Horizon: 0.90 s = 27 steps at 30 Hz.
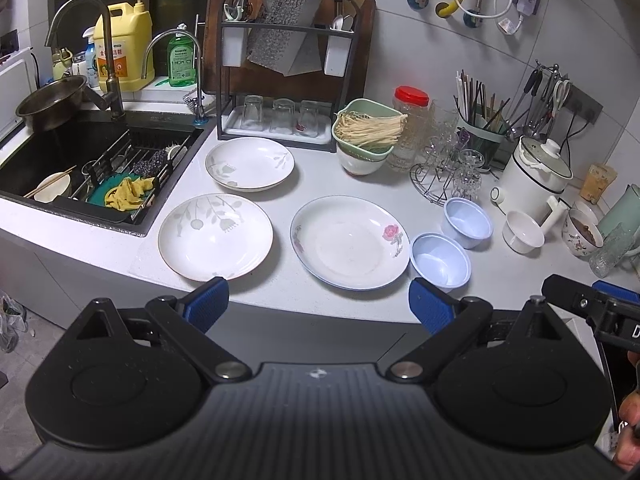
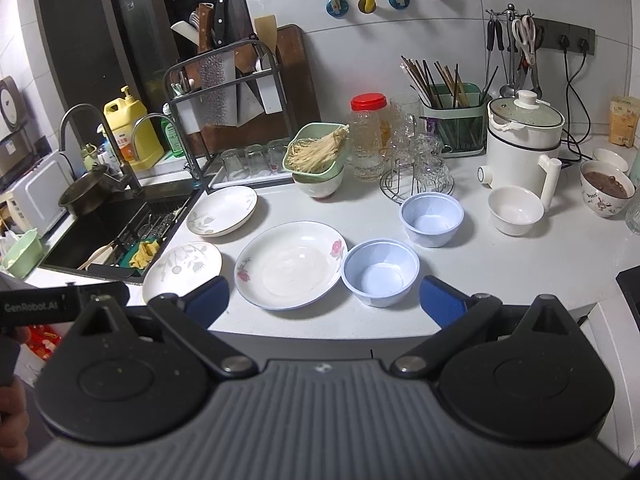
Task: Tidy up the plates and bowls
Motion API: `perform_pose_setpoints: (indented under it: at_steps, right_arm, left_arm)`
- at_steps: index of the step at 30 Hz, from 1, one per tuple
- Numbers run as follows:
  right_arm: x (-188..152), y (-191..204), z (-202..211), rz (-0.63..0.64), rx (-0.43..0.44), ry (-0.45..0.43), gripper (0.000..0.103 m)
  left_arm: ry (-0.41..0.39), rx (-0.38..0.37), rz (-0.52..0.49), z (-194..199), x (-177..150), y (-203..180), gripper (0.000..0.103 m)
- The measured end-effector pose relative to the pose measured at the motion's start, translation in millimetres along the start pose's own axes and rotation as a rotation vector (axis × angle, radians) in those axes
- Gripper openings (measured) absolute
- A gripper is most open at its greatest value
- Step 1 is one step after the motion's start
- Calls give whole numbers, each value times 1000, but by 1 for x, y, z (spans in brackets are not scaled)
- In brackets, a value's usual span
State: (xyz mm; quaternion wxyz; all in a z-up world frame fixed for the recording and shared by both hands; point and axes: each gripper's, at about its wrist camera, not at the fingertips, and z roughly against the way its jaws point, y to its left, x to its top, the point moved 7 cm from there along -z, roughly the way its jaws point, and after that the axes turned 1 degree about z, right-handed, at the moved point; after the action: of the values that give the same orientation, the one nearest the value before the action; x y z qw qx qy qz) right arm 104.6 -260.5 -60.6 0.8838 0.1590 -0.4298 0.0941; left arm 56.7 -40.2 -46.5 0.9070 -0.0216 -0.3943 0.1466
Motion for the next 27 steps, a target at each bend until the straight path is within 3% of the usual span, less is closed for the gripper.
perform_pose_setpoints:
  at_steps: [27]
  right_arm:
    - [-5, -3, -8, 0, 11, 20, 103]
  left_arm:
    - [4, 15, 7, -8, -2, 0, 98]
